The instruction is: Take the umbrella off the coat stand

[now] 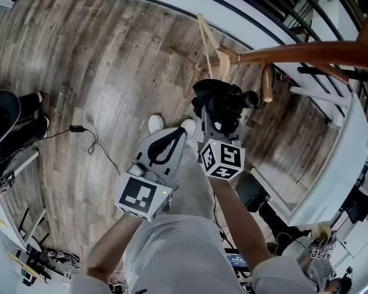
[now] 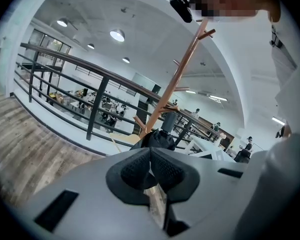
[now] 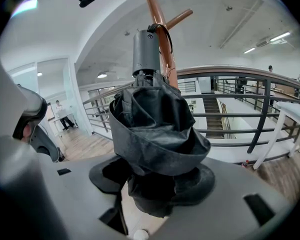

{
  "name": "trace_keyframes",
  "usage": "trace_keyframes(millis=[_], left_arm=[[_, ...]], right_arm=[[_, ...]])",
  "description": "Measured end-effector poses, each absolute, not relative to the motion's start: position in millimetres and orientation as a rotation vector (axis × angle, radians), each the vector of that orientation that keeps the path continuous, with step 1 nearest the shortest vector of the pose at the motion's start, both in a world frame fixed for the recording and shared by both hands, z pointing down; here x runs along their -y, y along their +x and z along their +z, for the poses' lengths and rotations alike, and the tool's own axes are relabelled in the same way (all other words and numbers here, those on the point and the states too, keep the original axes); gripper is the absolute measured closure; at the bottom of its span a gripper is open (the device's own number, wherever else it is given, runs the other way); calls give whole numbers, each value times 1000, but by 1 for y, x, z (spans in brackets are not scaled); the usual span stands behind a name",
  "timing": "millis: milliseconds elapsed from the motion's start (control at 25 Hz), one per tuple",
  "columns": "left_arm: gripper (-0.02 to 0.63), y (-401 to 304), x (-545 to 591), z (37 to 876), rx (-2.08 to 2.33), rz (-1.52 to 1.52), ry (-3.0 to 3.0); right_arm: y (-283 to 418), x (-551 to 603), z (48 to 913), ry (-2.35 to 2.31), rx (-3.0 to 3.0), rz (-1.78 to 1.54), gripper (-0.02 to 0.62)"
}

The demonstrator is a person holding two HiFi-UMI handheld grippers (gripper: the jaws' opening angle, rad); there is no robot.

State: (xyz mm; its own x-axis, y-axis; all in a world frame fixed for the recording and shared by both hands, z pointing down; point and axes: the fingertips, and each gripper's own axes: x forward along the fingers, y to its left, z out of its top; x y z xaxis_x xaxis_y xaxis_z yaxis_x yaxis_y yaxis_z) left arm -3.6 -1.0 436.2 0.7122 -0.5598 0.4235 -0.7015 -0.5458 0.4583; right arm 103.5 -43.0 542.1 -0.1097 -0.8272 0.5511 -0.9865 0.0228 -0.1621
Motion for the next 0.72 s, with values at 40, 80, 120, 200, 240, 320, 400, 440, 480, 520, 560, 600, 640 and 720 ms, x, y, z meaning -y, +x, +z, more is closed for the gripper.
trace_keyframes(millis=[40, 80, 120, 200, 240, 320, 400, 440, 480, 520, 560, 600, 640, 720], left_arm=[[581, -4, 3, 433, 955, 300, 2303], [581, -5, 4, 429, 955, 297, 2304], [581, -6, 6, 426, 956, 294, 2306], [581, -6, 5, 419, 957, 289, 2312], [581, -5, 3, 417, 957, 290, 2315], [581, -4, -1, 413, 957, 296, 2319], [581, -4, -1, 408, 963, 289, 2324], [581, -4, -1, 405, 966, 284, 2326], [581, -4, 0, 402, 969, 281, 2327], [581, -4, 0, 399, 971, 279, 2327], [581, -4, 0, 397, 973, 277, 2327], [581, -4, 0, 395, 975, 276, 2325], [581, -4, 0, 393, 978, 276, 2323], [581, -2, 2, 389, 981, 275, 2322]], right_arm=[[103, 43, 539, 1857, 2002, 741, 325], [102, 43, 536, 1852, 2002, 740, 325], [101, 43, 533, 1848, 2001, 739, 325], [103, 39, 527, 1843, 2002, 737, 325], [104, 35, 525, 1841, 2003, 736, 325], [106, 30, 521, 1832, 2005, 734, 325], [107, 27, 517, 1820, 2010, 728, 325], [107, 27, 514, 1813, 2014, 724, 325], [107, 26, 511, 1806, 2018, 720, 325], [107, 25, 508, 1800, 2022, 717, 325], [107, 24, 505, 1792, 2026, 715, 325], [107, 22, 503, 1784, 2029, 715, 325], [107, 21, 501, 1775, 2034, 715, 325], [108, 20, 495, 1755, 2047, 711, 325]])
